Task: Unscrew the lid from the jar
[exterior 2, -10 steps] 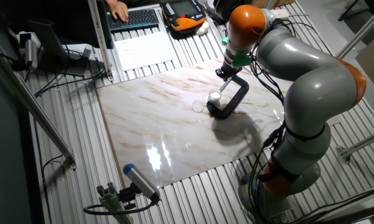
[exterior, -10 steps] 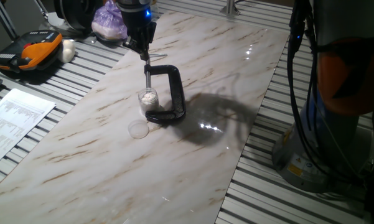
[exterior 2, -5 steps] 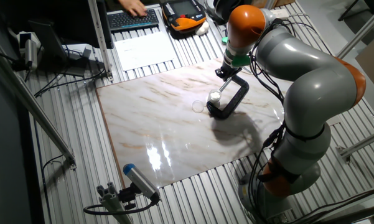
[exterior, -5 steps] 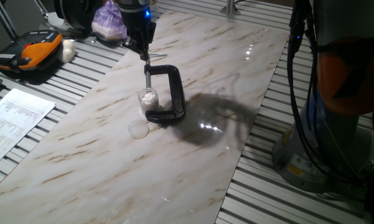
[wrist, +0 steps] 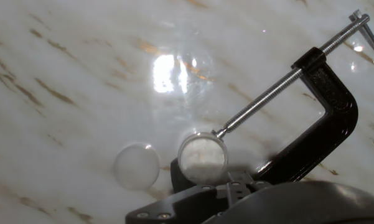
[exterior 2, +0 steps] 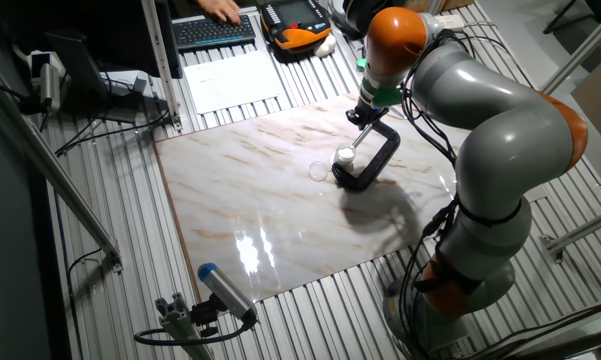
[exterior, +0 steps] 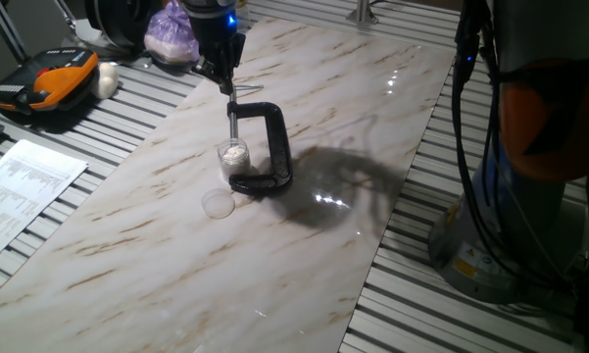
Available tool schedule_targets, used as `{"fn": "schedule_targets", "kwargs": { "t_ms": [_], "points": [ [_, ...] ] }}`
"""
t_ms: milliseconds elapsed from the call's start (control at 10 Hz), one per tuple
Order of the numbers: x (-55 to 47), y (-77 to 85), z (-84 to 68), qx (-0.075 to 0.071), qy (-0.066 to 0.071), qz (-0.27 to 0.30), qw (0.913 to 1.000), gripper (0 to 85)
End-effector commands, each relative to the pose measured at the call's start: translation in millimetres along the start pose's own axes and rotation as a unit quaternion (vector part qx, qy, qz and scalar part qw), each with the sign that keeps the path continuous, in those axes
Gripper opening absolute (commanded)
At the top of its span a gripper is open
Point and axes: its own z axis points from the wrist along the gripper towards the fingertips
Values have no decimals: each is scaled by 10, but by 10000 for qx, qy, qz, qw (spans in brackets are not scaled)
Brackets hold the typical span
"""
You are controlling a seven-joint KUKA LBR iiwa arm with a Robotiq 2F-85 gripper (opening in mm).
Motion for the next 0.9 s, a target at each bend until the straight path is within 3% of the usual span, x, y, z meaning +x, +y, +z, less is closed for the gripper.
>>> {"fn": "schedule_targets", "kwargs": {
  "t_ms": [0,200,500,800],
  "points": [
    [-42,-32,14,17,-2,11,10000,0],
    [-118,-75,111,33,12,56,10000,0],
    [-124,-36,169,103,-9,72,9999,0],
    [-135,-30,201,72,-14,57,10000,0]
  ]
}}
